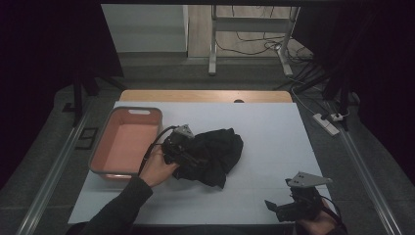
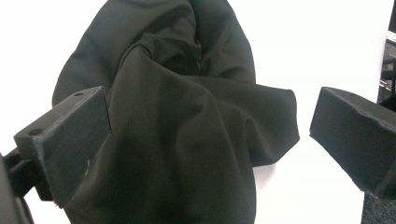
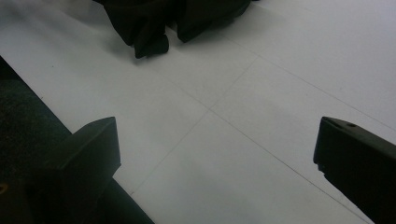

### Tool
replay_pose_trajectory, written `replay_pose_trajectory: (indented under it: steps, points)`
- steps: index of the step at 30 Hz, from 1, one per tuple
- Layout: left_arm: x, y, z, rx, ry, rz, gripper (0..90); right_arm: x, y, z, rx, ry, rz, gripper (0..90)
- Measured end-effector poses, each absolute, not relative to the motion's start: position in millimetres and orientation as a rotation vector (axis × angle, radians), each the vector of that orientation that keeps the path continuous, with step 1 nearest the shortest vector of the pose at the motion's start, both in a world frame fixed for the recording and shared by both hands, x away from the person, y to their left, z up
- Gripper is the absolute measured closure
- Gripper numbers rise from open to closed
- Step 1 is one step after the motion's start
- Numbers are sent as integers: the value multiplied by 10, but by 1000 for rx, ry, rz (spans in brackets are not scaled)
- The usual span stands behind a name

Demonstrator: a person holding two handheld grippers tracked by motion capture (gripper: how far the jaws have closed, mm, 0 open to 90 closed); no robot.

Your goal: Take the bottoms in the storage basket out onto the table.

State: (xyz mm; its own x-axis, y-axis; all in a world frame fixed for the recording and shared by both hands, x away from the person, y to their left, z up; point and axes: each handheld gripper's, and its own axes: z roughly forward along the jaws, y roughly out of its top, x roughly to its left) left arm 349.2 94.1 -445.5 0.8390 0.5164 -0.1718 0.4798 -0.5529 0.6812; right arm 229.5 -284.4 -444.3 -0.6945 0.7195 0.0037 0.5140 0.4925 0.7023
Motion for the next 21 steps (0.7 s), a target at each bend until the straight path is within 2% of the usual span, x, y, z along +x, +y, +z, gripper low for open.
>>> replay_pose_trajectory:
  steps: [21]
  points:
    - [3296, 1067, -4417, 2219, 717, 61, 0, 2295, -2835, -4444, 1028, 2459, 995, 4]
